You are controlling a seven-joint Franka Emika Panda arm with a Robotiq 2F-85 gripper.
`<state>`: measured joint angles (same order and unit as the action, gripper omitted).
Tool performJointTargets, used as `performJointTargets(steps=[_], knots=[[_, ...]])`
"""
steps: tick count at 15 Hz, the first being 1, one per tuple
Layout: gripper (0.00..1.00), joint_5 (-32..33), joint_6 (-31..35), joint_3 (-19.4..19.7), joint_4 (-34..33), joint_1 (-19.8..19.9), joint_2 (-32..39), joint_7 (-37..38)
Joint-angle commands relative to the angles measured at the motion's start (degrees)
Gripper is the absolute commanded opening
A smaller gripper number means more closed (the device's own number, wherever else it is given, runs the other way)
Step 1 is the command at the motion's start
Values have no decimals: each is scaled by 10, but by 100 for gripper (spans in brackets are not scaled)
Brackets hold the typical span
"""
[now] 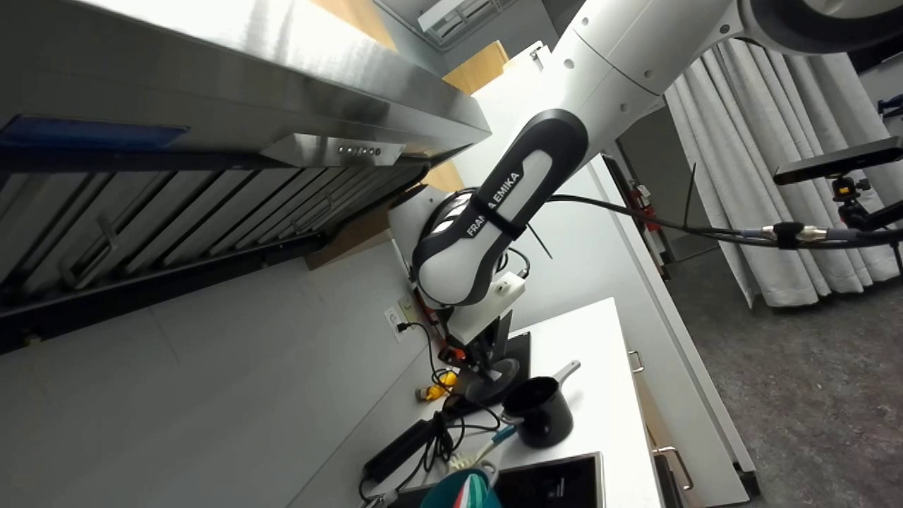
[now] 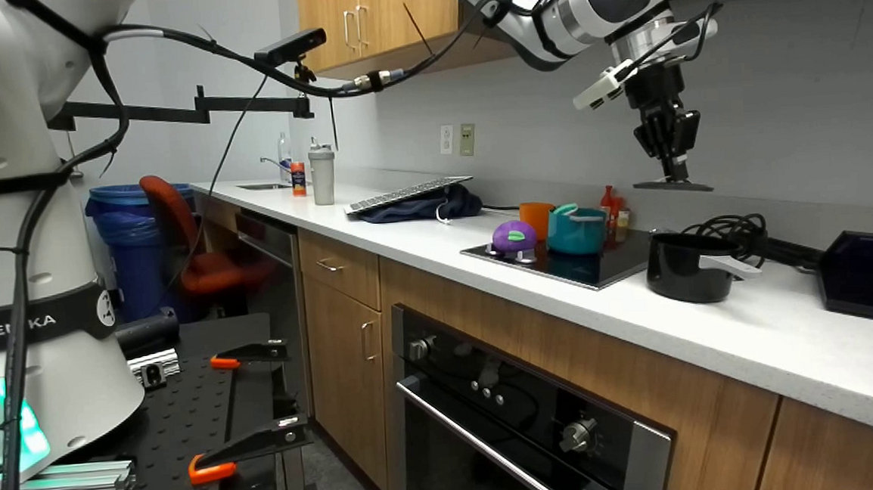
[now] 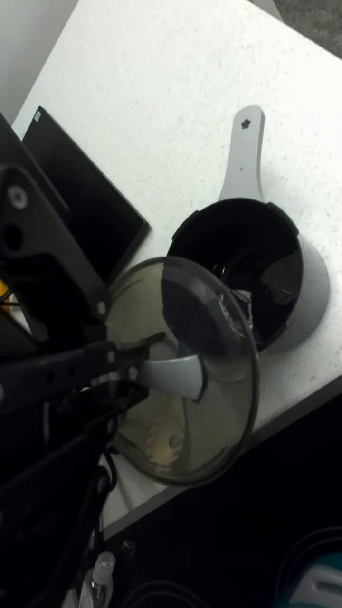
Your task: Remove the lid from the black pot and put it on the blue pot
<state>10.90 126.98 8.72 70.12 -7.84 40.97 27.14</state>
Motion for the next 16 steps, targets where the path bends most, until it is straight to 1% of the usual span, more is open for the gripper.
performJointTargets(steps=[1,4,16], knots=[[4,19,-15,4,-7,-26,-4,8],[4,27,-16,3,-11,-40,-1,7],[4,34,-19,-9,-15,-72,10,-2]])
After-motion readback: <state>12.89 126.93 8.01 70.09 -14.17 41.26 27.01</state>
